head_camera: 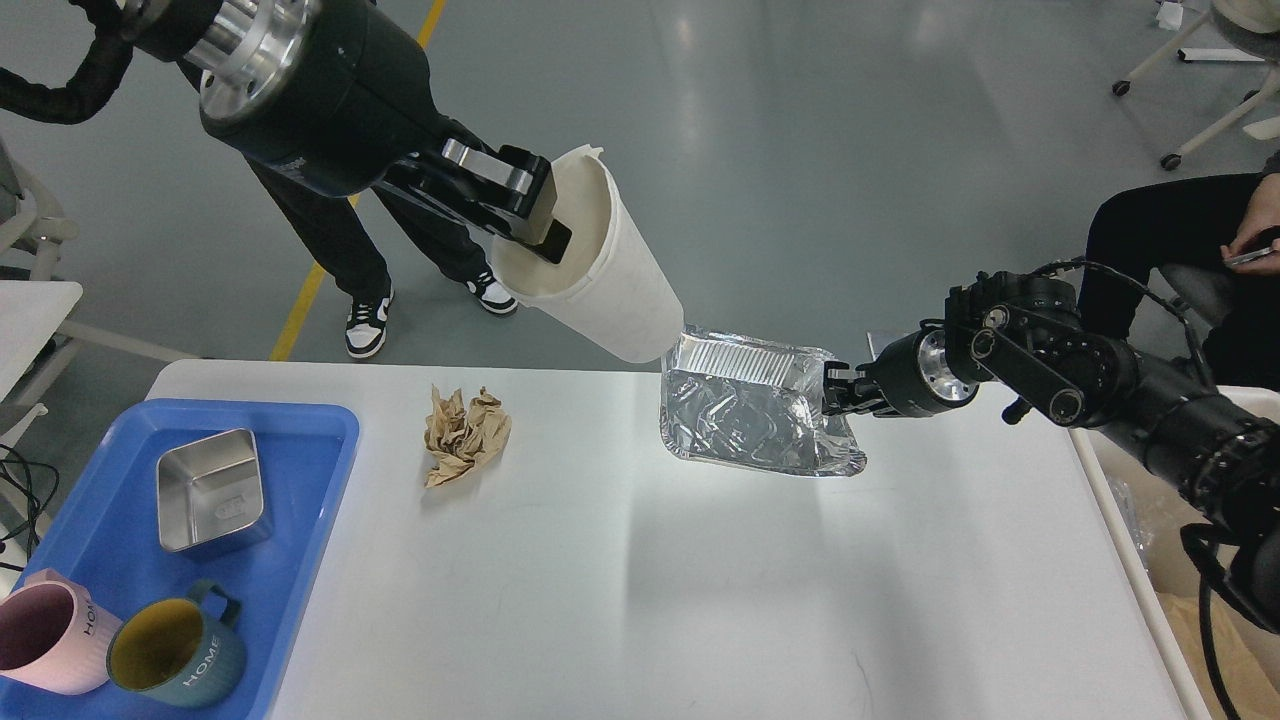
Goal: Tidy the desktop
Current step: 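Lift the paper cup with the left gripper over the held foil tray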
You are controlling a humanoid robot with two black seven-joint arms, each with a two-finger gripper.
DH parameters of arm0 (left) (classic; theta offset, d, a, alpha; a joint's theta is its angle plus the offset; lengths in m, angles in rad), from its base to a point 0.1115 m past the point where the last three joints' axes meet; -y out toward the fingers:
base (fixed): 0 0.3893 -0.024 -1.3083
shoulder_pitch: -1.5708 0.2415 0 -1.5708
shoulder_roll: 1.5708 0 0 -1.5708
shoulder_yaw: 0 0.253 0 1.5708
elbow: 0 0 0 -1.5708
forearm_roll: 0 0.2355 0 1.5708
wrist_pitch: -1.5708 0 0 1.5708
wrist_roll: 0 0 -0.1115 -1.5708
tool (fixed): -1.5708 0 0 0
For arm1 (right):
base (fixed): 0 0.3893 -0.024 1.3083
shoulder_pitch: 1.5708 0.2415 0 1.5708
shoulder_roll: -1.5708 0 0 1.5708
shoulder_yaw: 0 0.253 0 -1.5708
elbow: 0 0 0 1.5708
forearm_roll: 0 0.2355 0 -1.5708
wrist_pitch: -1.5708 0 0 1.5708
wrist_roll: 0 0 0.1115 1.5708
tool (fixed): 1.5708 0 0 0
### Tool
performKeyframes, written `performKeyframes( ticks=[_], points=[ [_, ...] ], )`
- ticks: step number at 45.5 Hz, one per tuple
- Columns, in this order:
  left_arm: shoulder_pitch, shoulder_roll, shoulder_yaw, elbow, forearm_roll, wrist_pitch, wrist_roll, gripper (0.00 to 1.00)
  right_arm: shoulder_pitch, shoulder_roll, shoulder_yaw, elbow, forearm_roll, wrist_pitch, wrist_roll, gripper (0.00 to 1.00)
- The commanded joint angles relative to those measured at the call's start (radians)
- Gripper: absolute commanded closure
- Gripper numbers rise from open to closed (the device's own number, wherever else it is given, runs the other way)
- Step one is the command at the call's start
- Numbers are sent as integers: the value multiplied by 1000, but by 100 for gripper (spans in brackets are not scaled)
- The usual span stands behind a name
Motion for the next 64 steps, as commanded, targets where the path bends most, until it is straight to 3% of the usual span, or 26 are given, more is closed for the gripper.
performKeyframes(
  ticks=[1, 9, 17, 29, 42, 47, 53, 55, 58, 64],
  points=[
    [30, -202, 8, 246, 41, 44, -21, 100, 0, -25, 0, 31, 0, 1, -1, 100],
    [191, -498, -15, 569, 205, 73, -47, 100, 3, -35, 0, 65, 0, 2, -5, 100],
    [338, -715, -31, 797, 369, 141, -116, 100, 8, -51, 0, 65, 0, 2, -5, 100],
    [444, -856, -11, 892, 418, 251, -154, 100, 8, -56, 2, 71, 2, 1, -5, 100],
    [499, -890, -13, 928, 452, 305, -173, 100, 6, -56, 2, 71, 2, 1, -5, 100],
    [515, -902, -15, 932, 460, 326, -176, 96, 6, -55, 2, 71, 2, 1, -6, 100],
    [525, -904, -13, 932, 461, 352, -177, 80, 6, -55, 2, 71, 2, 1, -6, 100],
    [525, -904, -15, 932, 460, 363, -177, 65, 6, -55, 2, 71, 2, 1, -6, 100],
    [525, -904, -16, 932, 458, 382, -179, 32, 6, -55, 2, 72, 2, 1, -6, 100],
    [505, -904, -38, 929, 440, 389, -194, 4, 6, -53, 2, 72, 2, 1, -6, 100]
  ],
)
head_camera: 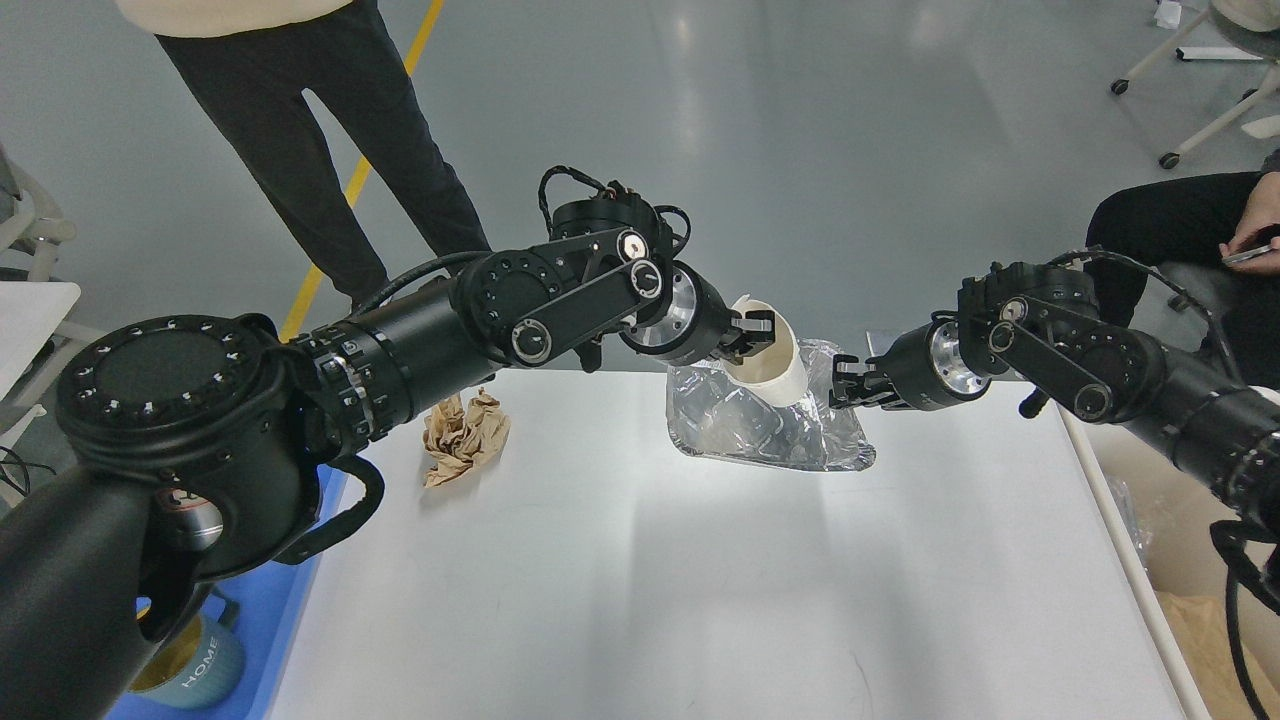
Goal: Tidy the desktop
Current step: 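Lift the paper cup with the left gripper over the held foil tray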
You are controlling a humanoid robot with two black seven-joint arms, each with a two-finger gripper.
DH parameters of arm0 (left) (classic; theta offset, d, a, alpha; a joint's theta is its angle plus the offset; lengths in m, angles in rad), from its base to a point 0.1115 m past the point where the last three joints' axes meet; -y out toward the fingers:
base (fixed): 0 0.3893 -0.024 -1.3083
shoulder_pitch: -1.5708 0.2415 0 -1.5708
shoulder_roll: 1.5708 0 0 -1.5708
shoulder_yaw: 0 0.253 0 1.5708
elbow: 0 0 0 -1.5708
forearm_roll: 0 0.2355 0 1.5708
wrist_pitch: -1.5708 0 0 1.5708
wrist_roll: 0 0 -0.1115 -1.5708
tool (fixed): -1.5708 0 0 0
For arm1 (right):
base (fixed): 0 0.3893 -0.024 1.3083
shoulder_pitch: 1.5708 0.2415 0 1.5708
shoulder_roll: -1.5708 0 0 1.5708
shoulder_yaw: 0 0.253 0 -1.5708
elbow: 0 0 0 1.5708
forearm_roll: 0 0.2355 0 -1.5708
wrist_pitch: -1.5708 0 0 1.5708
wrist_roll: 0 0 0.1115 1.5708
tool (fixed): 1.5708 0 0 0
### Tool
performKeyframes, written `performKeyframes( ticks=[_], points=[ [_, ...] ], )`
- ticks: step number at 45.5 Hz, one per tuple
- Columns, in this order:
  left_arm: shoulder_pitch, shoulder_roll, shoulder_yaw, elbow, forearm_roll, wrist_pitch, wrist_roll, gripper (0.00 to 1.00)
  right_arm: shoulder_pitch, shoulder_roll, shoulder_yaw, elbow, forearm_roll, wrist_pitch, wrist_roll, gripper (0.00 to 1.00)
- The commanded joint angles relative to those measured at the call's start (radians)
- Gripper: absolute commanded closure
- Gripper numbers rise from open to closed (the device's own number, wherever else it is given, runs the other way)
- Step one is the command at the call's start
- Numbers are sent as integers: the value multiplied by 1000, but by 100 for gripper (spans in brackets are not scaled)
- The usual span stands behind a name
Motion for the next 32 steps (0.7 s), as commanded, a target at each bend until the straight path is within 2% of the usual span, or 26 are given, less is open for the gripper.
performKeyframes(
  ticks=[1, 4, 8, 12, 32],
  points=[
    [-29, -3, -24, -3, -19, 4, -13, 4, -2, 0, 0, 1, 0, 0, 0, 100],
    [-94, 3, -80, -3, -52, -9, -13, 3, -2, 0, 0, 0, 0, 0, 0, 100],
    [-122, 10, -95, -3, -68, -37, -11, 3, -3, 2, 0, 0, 0, 0, 1, 100],
    [-119, 12, -94, -3, -66, -69, -10, 3, -5, 2, 0, 0, 0, 0, 1, 100],
    [-121, 12, -90, -2, -66, -75, -10, 3, -6, -6, 0, 0, 0, -2, 1, 100]
  ],
)
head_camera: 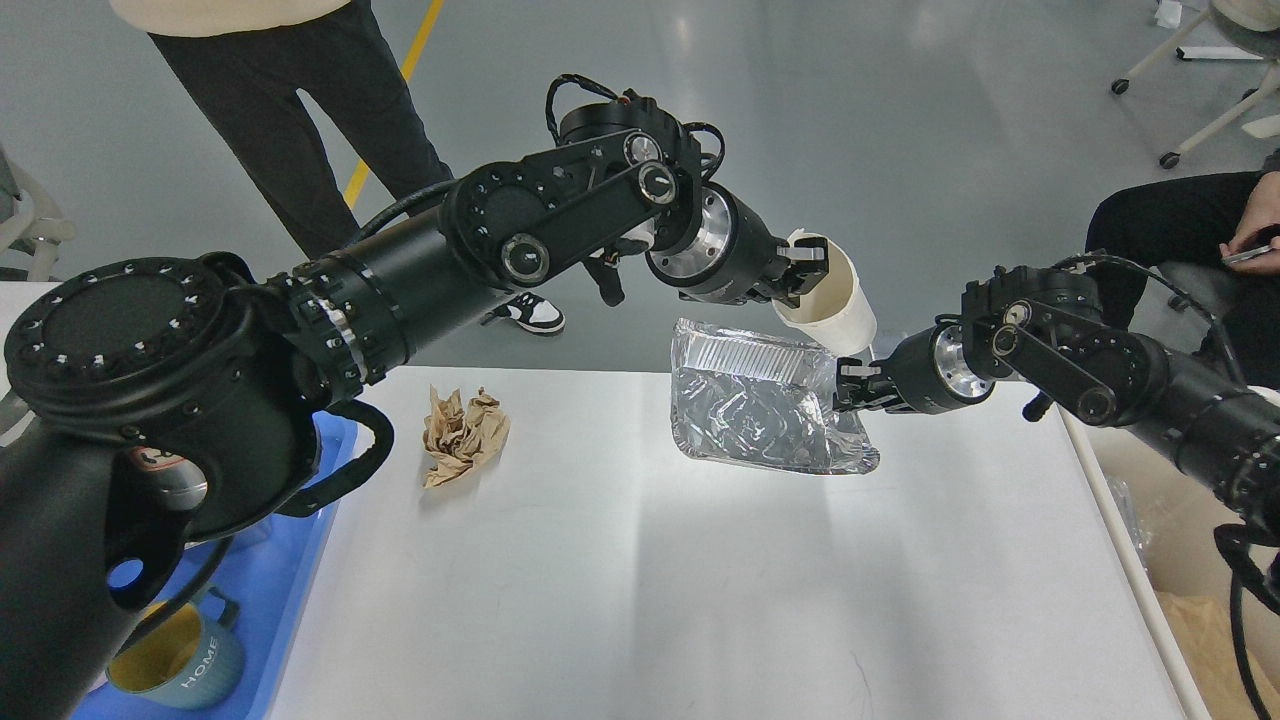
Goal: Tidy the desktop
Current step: 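Lift the paper cup with the left gripper over the held foil tray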
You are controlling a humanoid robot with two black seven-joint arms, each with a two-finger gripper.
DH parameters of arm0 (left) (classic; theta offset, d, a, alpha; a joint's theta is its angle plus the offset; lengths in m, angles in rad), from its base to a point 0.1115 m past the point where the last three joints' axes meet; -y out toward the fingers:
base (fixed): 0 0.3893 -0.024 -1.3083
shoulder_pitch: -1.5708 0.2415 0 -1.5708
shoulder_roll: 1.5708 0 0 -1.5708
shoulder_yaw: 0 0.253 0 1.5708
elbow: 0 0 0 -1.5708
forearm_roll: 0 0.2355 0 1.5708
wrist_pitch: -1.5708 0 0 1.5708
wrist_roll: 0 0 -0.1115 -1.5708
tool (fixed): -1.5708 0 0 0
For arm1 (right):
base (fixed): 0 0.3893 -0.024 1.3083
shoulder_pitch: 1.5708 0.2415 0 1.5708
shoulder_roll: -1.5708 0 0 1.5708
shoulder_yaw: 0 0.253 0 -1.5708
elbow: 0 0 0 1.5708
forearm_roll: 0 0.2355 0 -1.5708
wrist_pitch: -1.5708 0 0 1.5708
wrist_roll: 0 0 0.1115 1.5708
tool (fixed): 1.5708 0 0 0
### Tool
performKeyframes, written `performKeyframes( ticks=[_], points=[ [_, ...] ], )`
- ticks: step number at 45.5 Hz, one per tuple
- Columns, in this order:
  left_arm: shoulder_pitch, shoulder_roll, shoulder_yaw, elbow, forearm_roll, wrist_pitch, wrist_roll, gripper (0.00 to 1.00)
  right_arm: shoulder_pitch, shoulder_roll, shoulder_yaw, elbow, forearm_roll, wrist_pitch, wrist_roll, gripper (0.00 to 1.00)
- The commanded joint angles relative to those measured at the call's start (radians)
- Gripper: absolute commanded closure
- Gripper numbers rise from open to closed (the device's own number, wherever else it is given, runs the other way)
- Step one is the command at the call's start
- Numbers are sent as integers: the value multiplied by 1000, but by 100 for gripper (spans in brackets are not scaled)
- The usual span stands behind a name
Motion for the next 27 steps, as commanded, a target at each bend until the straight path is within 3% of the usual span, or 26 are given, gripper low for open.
performKeyframes(
  ticks=[1, 27],
  points=[
    [-1, 2, 4, 0, 0, -2, -1, 3, 1, 1, 0, 1, 0, 1, 0, 100],
    [19, 5, 13, 0, 5, -1, -2, 3, 1, 1, 0, 1, 0, 0, 0, 100]
  ],
)
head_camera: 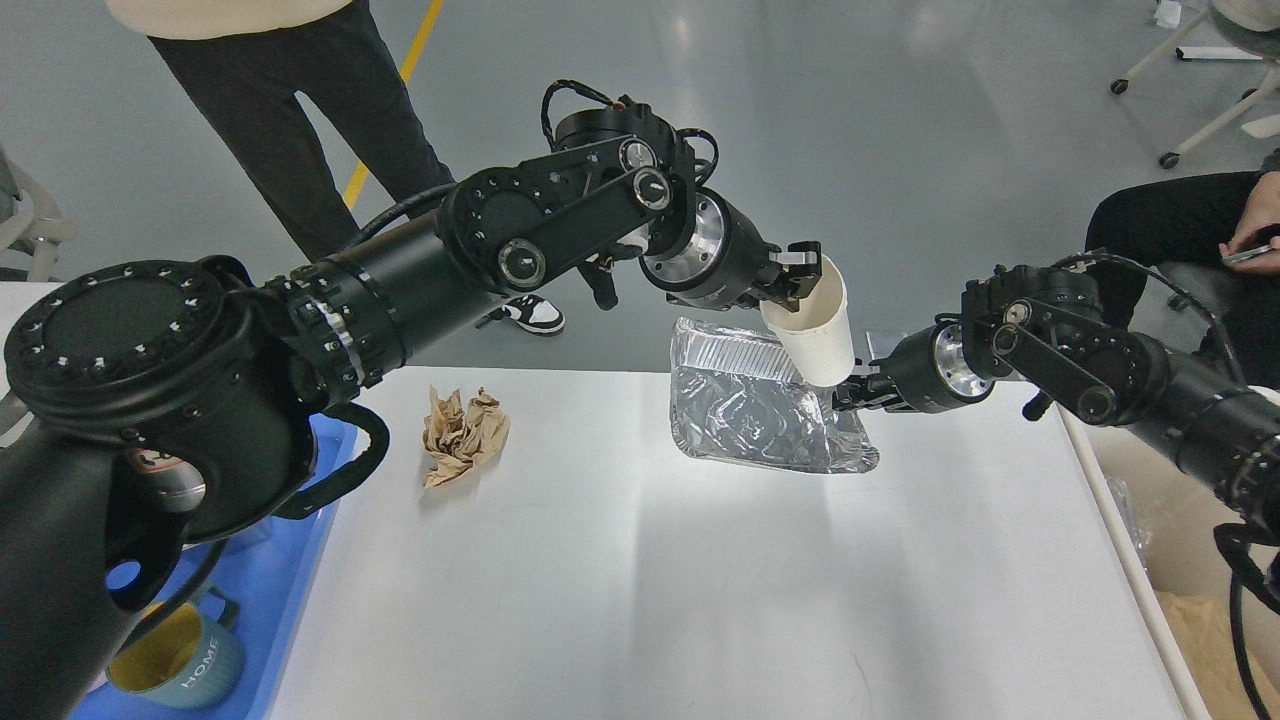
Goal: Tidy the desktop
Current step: 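Lift the paper cup with the left gripper over the held foil tray, then lower the cup into the foil tray and open the left gripper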
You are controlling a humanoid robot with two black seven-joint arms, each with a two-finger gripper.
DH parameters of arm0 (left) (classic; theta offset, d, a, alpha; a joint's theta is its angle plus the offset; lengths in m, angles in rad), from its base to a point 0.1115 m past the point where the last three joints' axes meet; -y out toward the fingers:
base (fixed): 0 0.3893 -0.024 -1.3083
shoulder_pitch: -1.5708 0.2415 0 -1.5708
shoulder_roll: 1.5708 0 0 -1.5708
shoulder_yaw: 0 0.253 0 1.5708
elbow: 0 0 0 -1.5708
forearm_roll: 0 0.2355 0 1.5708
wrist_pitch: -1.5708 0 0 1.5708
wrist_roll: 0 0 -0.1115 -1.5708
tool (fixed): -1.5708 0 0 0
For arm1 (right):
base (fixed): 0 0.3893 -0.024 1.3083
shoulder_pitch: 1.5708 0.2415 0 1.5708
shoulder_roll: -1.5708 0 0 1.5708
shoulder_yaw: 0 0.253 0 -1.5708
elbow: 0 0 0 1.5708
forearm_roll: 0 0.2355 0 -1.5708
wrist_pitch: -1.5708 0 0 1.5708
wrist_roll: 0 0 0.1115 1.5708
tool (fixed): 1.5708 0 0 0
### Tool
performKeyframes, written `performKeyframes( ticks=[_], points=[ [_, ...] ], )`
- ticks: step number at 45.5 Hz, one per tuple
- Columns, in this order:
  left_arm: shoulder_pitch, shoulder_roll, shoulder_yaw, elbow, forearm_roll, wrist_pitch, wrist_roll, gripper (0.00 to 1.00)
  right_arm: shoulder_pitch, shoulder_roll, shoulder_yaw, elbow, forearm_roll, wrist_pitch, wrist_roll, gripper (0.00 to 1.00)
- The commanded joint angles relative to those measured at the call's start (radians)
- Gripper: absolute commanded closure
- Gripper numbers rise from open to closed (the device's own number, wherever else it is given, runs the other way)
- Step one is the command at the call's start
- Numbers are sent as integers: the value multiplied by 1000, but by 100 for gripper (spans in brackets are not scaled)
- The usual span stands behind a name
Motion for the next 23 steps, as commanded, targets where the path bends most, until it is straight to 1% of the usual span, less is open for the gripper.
performKeyframes(
  ticks=[1, 23],
  points=[
    [7, 0, 0, 0, 2, 0, 0, 3, 0, 0, 0, 0, 0, 0, 0, 100],
    [7, 1, -1, 0, 3, 0, 0, 3, 0, 0, 0, 0, 0, 0, 0, 100]
  ],
)
